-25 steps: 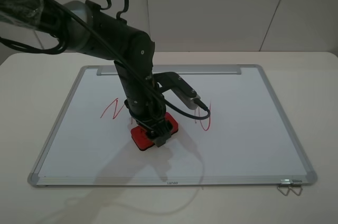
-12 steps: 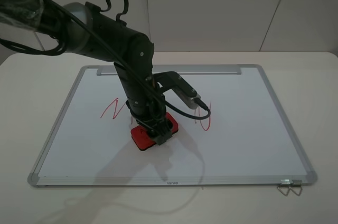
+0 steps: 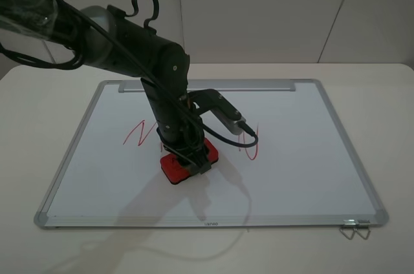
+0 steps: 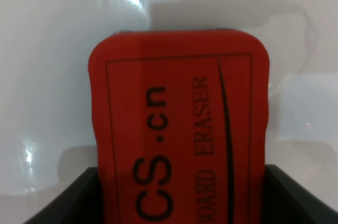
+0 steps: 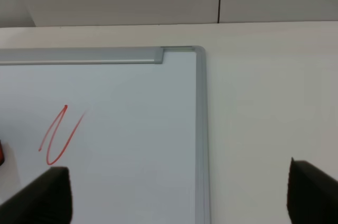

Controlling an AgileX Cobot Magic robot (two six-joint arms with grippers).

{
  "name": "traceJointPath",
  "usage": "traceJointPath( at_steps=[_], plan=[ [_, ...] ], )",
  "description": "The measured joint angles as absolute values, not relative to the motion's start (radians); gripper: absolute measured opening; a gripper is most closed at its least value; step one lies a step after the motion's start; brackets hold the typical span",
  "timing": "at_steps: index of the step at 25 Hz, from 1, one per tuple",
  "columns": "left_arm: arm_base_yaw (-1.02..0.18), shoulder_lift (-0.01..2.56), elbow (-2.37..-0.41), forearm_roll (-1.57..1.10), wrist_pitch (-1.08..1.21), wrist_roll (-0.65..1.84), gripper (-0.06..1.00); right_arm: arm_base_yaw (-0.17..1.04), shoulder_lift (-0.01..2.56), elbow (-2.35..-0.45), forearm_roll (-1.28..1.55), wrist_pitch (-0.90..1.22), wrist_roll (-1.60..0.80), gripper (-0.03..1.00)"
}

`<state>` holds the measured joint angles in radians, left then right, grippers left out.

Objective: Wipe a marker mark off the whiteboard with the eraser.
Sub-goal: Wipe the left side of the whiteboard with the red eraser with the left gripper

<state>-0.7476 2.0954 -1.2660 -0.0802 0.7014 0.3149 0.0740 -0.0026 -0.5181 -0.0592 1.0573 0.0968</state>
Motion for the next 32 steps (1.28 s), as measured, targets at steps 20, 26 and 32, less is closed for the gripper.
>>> traceJointPath(
  at_steps=[20, 26, 32],
  plan=[
    [-0.417, 1.978, -1.264, -0.043, 0.757, -0.014, 0.57, 0.074, -0.003, -0.518, -0.059, 1.057, 0.097, 0.72],
    [-0.351, 1.978, -1.234, 0.042, 0.714, -0.015, 0.57, 0.074, -0.003, -0.518, -0.059, 1.057, 0.097, 0.72],
    [-0.313, 1.982, -1.146, 0.033, 0.602, 0.007, 0.57, 0.074, -0.003, -0.518, -0.059, 1.057, 0.097, 0.72]
  ],
)
